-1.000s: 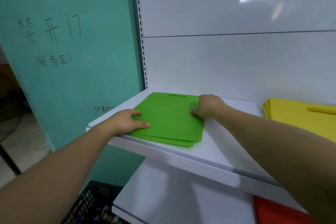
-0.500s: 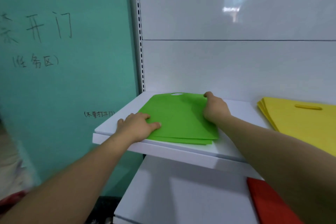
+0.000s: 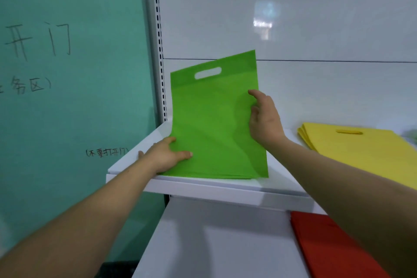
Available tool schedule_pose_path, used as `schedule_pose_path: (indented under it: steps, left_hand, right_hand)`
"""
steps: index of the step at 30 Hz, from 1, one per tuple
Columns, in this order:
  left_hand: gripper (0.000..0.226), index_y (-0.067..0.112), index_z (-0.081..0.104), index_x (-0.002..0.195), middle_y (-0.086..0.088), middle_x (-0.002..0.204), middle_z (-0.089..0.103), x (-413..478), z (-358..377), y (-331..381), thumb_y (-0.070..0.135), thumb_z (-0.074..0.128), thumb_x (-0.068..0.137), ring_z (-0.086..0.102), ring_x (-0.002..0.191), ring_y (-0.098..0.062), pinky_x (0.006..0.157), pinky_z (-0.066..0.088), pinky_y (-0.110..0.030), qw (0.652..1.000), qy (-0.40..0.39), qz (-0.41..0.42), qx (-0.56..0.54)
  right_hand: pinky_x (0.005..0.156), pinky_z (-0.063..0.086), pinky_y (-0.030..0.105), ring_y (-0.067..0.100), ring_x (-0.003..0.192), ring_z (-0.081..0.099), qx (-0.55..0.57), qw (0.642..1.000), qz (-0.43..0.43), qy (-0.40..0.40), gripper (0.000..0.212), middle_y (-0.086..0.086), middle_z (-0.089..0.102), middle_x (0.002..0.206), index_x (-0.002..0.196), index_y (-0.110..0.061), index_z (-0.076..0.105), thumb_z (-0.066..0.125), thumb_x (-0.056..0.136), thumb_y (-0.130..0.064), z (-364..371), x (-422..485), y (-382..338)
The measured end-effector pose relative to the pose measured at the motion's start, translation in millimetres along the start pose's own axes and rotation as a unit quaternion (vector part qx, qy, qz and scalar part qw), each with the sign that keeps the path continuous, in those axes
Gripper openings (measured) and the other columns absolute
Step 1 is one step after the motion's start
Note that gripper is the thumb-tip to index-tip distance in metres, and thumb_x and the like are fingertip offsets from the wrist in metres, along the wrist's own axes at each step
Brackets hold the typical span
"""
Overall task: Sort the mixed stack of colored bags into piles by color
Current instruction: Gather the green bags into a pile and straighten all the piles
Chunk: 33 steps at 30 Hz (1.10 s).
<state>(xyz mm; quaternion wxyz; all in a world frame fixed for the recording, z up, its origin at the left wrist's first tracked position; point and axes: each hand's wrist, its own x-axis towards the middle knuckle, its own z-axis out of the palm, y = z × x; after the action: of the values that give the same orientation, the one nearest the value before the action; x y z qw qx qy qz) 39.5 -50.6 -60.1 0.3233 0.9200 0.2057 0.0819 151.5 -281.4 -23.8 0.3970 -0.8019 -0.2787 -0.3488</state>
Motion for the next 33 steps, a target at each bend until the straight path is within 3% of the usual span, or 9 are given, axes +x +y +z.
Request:
schedule_pose_path:
  steps: [4, 6, 8, 10, 13, 15, 24, 27, 33]
  left_hand:
    - [0.061, 0.022, 0.045, 0.137, -0.014, 0.142, 0.042, -8.2, -6.7, 10.7, 0.026, 0.071, 0.083, 0.046, 0.123, -0.026, 0.093, 0.035, -0.026, 0.978, 0.051, 0.056, -0.196]
    - [0.053, 0.021, 0.050, 0.134, -0.016, 0.139, 0.044, -11.3, -10.9, 15.4, 0.015, 0.068, 0.085, 0.051, 0.111, -0.020, 0.083, 0.038, -0.022, 0.969, 0.083, 0.089, -0.214]
    - [0.049, 0.020, 0.053, 0.132, -0.014, 0.135, 0.048, -16.2, -13.6, 21.7, 0.009, 0.066, 0.086, 0.053, 0.082, -0.010, 0.062, 0.043, -0.016, 0.964, 0.105, 0.121, -0.214]
    - [0.048, 0.018, 0.054, 0.131, -0.013, 0.131, 0.050, -21.6, -14.8, 27.1, 0.005, 0.064, 0.086, 0.052, 0.065, -0.011, 0.052, 0.044, -0.015, 0.960, 0.116, 0.143, -0.213]
    - [0.048, 0.017, 0.054, 0.132, -0.015, 0.127, 0.056, -30.9, -14.2, 40.0, 0.003, 0.061, 0.087, 0.063, 0.089, -0.035, 0.073, 0.050, -0.031, 0.956, 0.114, 0.177, -0.204]
    - [0.049, 0.015, 0.053, 0.134, -0.014, 0.125, 0.059, -39.4, -10.4, 50.9, 0.001, 0.059, 0.087, 0.060, 0.103, -0.040, 0.082, 0.050, -0.036, 0.956, 0.101, 0.184, -0.206]
    - [0.050, 0.011, 0.053, 0.132, -0.019, 0.125, 0.058, -85.9, 39.3, 134.4, -0.001, 0.061, 0.085, 0.057, 0.111, -0.039, 0.096, 0.046, -0.043, 0.946, 0.063, 0.245, -0.203]
    - [0.050, 0.011, 0.053, 0.132, -0.019, 0.124, 0.059, -108.2, 72.4, 180.5, -0.002, 0.060, 0.085, 0.058, 0.110, -0.038, 0.095, 0.047, -0.043, 0.938, 0.046, 0.269, -0.214]
    - [0.051, 0.011, 0.054, 0.131, -0.017, 0.124, 0.061, -164.3, 158.0, 281.9, -0.002, 0.061, 0.082, 0.060, 0.110, -0.030, 0.097, 0.047, -0.043, 0.920, -0.011, 0.315, -0.235]
  right_hand:
    - [0.091, 0.025, 0.009, 0.026, 0.114, 0.047, 0.031, 0.998, 0.019, 0.058, 0.043, 0.018, 0.050, 0.125, 0.137, -0.005, 0.044, 0.039, 0.094, 0.004, -22.0, 1.0, -9.3]
    - [0.091, 0.024, 0.008, 0.025, 0.114, 0.047, 0.029, 0.996, 0.025, 0.074, 0.043, 0.017, 0.050, 0.125, 0.136, -0.004, 0.044, 0.039, 0.094, 0.004, -32.5, -0.1, -10.4]
    - [0.091, 0.025, 0.009, 0.026, 0.116, 0.047, 0.020, 0.996, 0.034, 0.084, 0.043, 0.017, 0.050, 0.127, 0.136, -0.005, 0.044, 0.040, 0.094, 0.002, -42.5, -1.8, -11.0]
    - [0.092, 0.027, 0.013, 0.027, 0.119, 0.047, 0.006, 0.995, 0.048, 0.087, 0.041, 0.015, 0.052, 0.130, 0.137, -0.007, 0.044, 0.044, 0.096, -0.004, -51.3, -4.5, -10.9]
    - [0.089, 0.034, 0.024, 0.028, 0.116, 0.051, -0.015, 0.993, 0.086, 0.079, 0.042, 0.011, 0.055, 0.130, 0.138, -0.014, 0.043, 0.050, 0.097, -0.015, -68.9, -8.7, -9.3]
    - [0.085, 0.037, 0.027, 0.030, 0.111, 0.053, -0.029, 0.991, 0.105, 0.081, 0.043, 0.012, 0.058, 0.125, 0.139, -0.018, 0.042, 0.050, 0.097, -0.018, -84.8, -12.7, -6.0]
    - [0.073, 0.031, 0.024, 0.031, 0.102, 0.055, -0.090, 0.981, 0.120, 0.125, 0.041, 0.018, 0.060, 0.114, 0.138, -0.019, 0.043, 0.050, 0.097, -0.019, -204.3, -42.8, 27.6]
    - [0.073, 0.034, 0.025, 0.025, 0.092, 0.052, -0.115, 0.974, 0.133, 0.140, 0.041, 0.008, 0.053, 0.097, 0.138, -0.020, 0.042, 0.049, 0.098, -0.020, -265.7, -59.2, 46.6]
    - [0.070, 0.034, 0.027, 0.020, 0.080, 0.046, -0.164, 0.956, 0.180, 0.164, 0.040, 0.000, 0.046, 0.092, 0.138, -0.023, 0.041, 0.048, 0.098, -0.022, -401.2, -106.6, 98.1]
